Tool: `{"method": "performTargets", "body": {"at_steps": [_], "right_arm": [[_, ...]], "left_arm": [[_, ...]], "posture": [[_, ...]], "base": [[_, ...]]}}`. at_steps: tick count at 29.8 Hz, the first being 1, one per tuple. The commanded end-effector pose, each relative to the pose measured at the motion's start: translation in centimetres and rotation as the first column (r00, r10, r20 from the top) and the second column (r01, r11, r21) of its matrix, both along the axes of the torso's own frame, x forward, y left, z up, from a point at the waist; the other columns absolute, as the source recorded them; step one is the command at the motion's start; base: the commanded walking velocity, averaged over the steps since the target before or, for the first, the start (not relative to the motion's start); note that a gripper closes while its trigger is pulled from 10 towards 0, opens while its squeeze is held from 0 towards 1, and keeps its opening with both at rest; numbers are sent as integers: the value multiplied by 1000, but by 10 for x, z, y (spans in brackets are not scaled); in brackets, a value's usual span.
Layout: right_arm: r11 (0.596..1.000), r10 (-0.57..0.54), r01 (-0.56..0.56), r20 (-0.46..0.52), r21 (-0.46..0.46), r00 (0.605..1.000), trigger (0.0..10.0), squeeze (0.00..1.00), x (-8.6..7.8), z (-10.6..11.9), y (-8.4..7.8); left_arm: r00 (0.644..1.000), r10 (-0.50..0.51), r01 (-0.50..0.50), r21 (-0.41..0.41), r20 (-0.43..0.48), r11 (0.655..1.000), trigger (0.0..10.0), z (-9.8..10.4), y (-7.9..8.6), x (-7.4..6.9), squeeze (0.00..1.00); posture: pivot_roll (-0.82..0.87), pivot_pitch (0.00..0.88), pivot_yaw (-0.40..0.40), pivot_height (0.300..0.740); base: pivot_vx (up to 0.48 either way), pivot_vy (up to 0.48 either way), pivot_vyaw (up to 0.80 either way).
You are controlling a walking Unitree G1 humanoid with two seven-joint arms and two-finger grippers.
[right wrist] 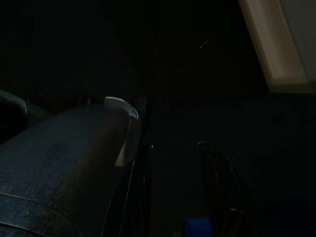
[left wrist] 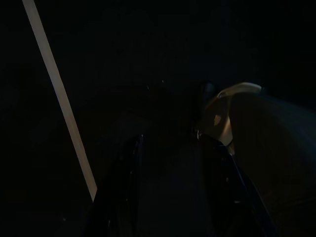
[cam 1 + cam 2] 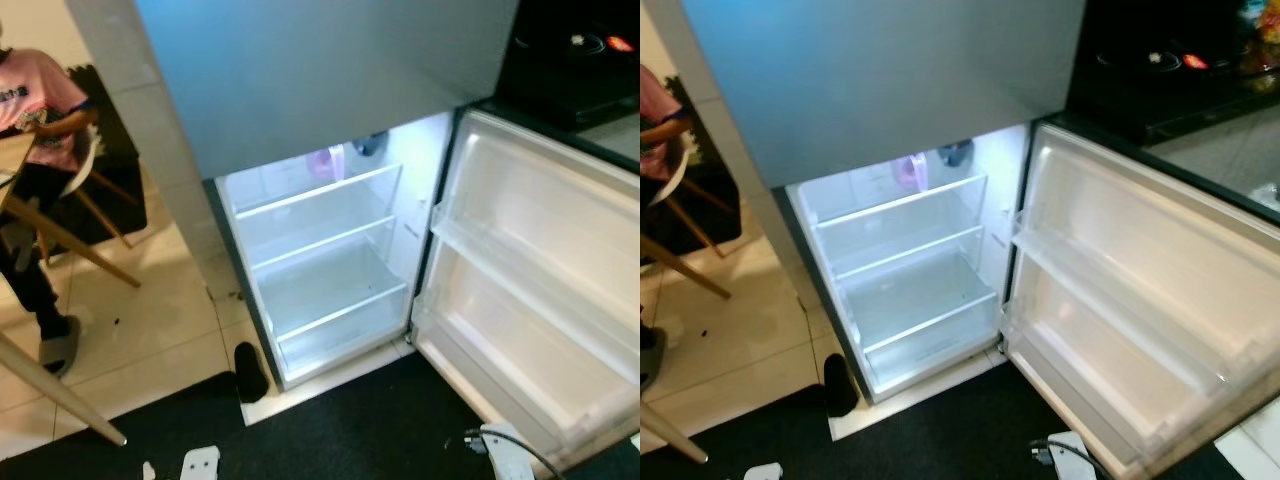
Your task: Restocking fridge
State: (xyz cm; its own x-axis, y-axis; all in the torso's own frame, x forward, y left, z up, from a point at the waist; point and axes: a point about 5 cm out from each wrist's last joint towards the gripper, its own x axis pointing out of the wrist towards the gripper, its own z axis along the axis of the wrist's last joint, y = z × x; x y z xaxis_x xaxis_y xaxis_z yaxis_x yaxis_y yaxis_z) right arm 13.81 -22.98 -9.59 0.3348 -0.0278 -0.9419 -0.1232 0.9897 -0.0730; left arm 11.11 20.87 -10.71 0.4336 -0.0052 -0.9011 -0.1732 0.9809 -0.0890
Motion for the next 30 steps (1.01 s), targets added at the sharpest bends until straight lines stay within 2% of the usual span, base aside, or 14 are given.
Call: {"method": "performTargets", "body": {"at_steps": [1,27,30], "right_arm": [[1000,14,-14,4,6,1000,10000,0,3,1,2],[999,43,-43,10,11,999,10000,0,9,2,6],[999,35,-35,18,11,999,10000,0,10,2,6]], "left_arm": [[1000,-22,22,10,-5,1000,10000,0,2,0,0],[998,-46,47,-14,40,999,10000,4,-1,13,0],[998,-47,47,-15,41,999,10000,4,0,13,0]], "posture": [[-38,0,8,740],[-35,0,15,740],[-35,0,18,740]], "base": [[0,0,-763],[0,0,-761],[0,0,0]]}}
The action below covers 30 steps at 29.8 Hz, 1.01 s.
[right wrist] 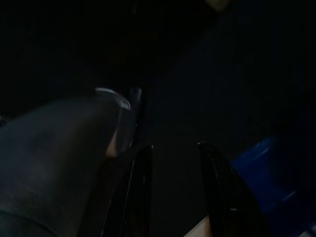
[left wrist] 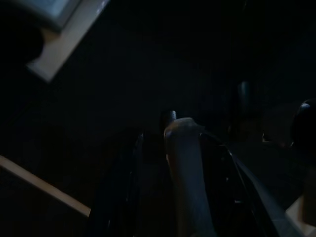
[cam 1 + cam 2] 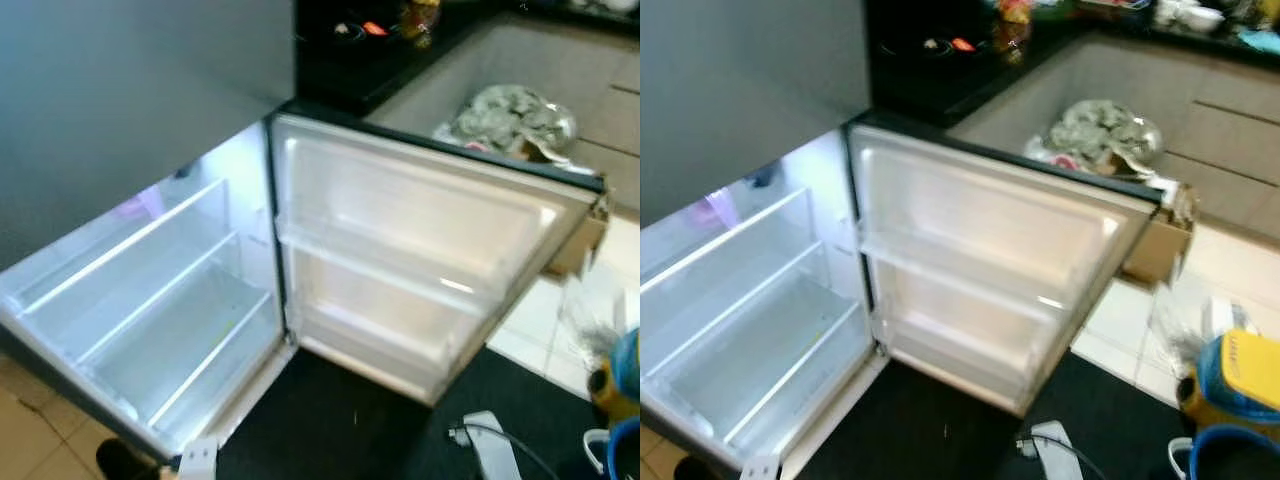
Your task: Restocking fridge
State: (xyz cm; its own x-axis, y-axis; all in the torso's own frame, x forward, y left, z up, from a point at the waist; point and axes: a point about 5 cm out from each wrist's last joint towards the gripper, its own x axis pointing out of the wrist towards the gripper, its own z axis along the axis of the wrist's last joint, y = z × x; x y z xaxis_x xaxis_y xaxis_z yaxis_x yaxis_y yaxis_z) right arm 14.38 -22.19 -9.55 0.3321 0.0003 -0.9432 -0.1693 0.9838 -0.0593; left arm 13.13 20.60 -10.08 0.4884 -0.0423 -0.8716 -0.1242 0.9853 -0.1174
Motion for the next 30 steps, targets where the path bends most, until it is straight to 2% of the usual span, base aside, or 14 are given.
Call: {"method": "performTargets", "body": {"at_steps": [1,11,23,30], "right_arm": [[1000,-13,13,22,-2,1000,10000,0,5,2,-1],[1000,0,-1,16,11,1000,10000,0,5,-1,11],[1000,-8,8,5,-5,1000,10000,0,1,-1,7],[1000,19,-19,-12,-8,1000,10000,0,-3,-3,10]], "left_arm": [[1000,-5,5,4,-23,1000,10000,-2,3,-7,0],[999,-32,33,17,-21,999,10000,-1,4,-5,0],[999,-35,36,22,-31,999,10000,-2,6,-7,0],[997,-47,49,19,-54,999,10000,-4,4,-16,0]], "posture": [[-36,0,26,740],[-19,0,45,740],[-9,0,47,740],[-7,0,51,740]], "base": [[0,0,0],[0,0,0],[0,0,0],[0,0,0]]}}
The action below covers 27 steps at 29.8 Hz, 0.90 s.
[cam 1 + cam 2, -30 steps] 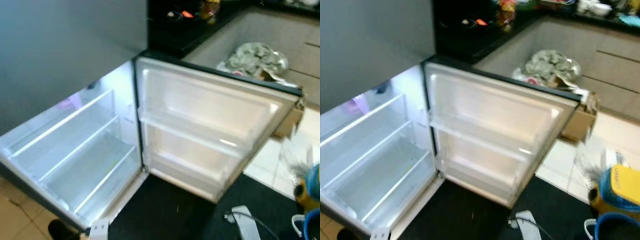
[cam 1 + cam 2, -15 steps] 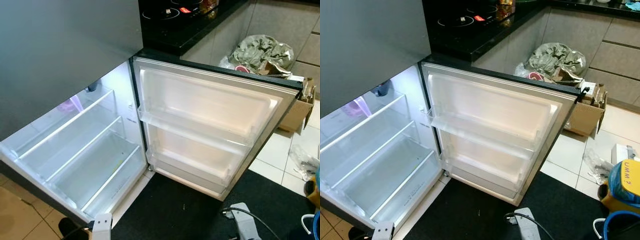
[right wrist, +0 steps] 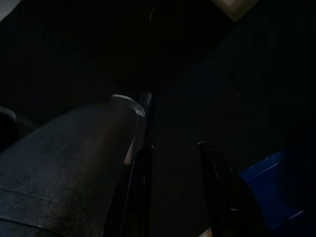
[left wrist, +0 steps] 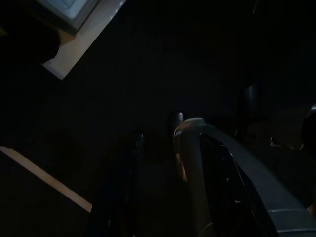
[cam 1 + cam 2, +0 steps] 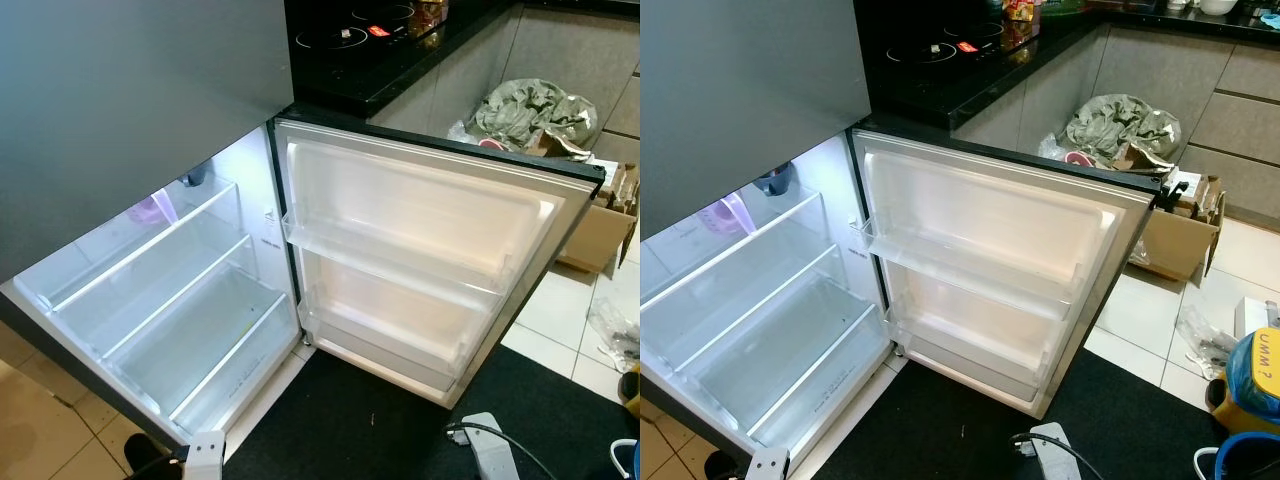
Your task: Restocking fridge
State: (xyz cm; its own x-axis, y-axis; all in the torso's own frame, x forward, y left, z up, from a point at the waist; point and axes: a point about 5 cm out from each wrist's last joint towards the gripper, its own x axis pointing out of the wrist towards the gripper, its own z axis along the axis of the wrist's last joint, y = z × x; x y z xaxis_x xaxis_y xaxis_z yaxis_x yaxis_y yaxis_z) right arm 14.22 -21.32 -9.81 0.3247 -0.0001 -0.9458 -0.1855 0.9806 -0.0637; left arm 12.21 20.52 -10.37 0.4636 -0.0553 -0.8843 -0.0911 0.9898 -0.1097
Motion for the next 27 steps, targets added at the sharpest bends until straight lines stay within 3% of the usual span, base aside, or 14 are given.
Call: {"method": "performTargets", "body": {"at_steps": [1,27], "right_arm": [[1000,3,-3,-4,-3,1000,10000,0,-1,-1,1],[1000,9,-10,-13,-8,1000,10000,0,-3,-1,1]], "left_arm": [[1000,-11,12,16,-28,1000,10000,-1,5,-7,0],[999,-1,2,22,-33,1000,10000,-1,5,-6,0]], "posture": [[-7,0,51,740],[-29,0,38,740]], "base": [[0,0,0],[0,0,0]]}}
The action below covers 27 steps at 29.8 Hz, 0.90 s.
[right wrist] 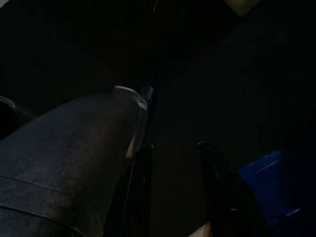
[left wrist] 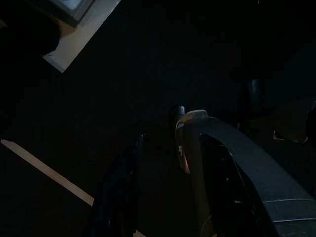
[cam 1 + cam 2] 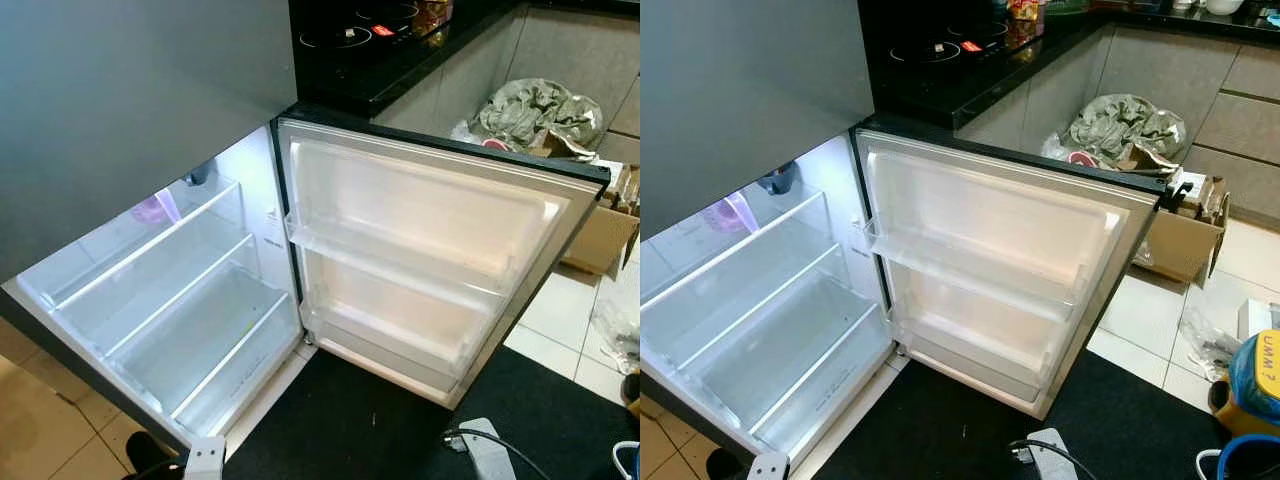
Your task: Restocking fridge
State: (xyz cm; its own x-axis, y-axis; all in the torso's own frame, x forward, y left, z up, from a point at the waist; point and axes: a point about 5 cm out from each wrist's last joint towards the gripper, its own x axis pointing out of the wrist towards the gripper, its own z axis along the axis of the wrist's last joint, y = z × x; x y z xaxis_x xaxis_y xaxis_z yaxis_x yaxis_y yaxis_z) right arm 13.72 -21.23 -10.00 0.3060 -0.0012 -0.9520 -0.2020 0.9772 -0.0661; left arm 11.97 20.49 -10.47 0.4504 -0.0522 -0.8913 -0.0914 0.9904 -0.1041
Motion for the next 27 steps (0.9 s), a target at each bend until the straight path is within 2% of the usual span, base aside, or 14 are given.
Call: {"method": "performTargets", "body": {"at_steps": [1,27], "right_arm": [[1000,-8,8,5,-3,1000,10000,0,1,0,-1],[1000,20,-20,-10,-14,1000,10000,0,-3,0,-3]], "left_arm": [[1000,-4,5,16,-21,1000,10000,-1,4,-4,0],[1000,8,-8,6,-26,1000,10000,-2,-2,-6,0]], "posture": [[-29,0,38,740],[-23,0,25,740]], "base": [[0,0,0],[0,0,0]]}}
